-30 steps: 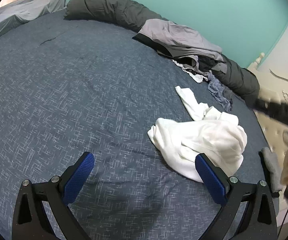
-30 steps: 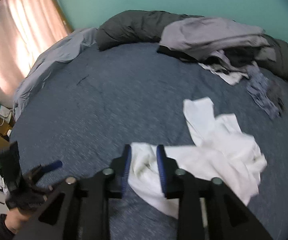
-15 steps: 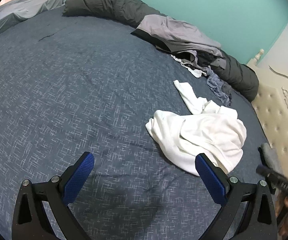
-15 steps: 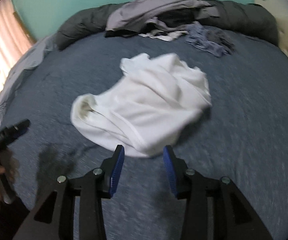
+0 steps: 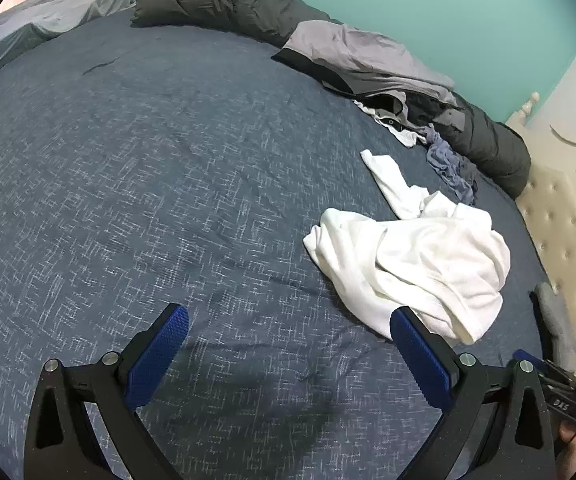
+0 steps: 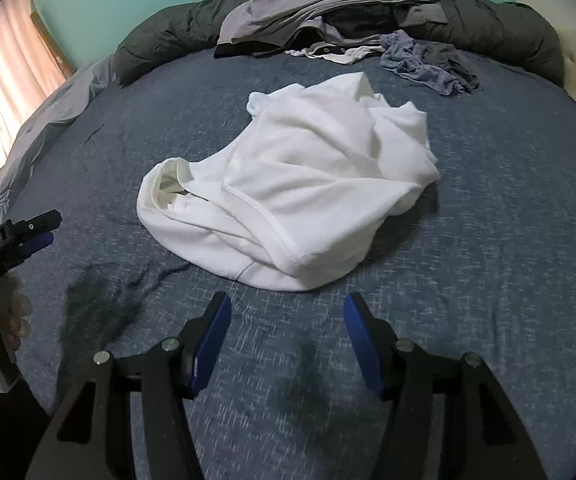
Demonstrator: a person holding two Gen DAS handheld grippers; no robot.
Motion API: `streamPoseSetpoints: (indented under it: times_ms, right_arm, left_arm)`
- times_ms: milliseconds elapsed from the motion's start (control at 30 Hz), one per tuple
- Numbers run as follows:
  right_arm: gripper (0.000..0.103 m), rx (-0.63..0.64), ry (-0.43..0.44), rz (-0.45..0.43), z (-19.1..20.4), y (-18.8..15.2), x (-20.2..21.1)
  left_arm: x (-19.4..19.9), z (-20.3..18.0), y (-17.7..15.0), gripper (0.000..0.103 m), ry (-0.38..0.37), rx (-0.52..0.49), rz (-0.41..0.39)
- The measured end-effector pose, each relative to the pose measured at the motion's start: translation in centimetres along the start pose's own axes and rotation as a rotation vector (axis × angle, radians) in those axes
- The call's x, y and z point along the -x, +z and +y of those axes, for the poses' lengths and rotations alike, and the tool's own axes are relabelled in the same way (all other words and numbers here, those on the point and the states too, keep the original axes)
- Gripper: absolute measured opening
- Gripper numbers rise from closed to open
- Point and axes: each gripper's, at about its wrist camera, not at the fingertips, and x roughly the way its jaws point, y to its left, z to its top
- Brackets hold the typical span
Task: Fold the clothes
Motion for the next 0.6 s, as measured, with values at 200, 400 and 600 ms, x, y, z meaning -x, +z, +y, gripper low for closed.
streamPoseSetpoints:
  times_ms: [200, 400, 600]
  right_arm:
    - [0.06, -0.08, 0.095, -0.065, -1.2, -0.5, -1.5]
    - [0.06, -0.143, 0.136, -0.119, -3.0, -1.0, -2.2]
    - [0.06, -0.175, 0.148, -0.159, -4.8, -1.0, -2.6]
  left_arm:
    - [-0.9, -0.6, 0.0, 0.103, 0.019, -0.019, -0.002]
    - [-1.6, -1.3, -0.1, 0.103, 0.041, -0.02, -0.007]
    - [-2.6, -2.0, -0.2, 0.103, 0.068, -0.015, 0.002]
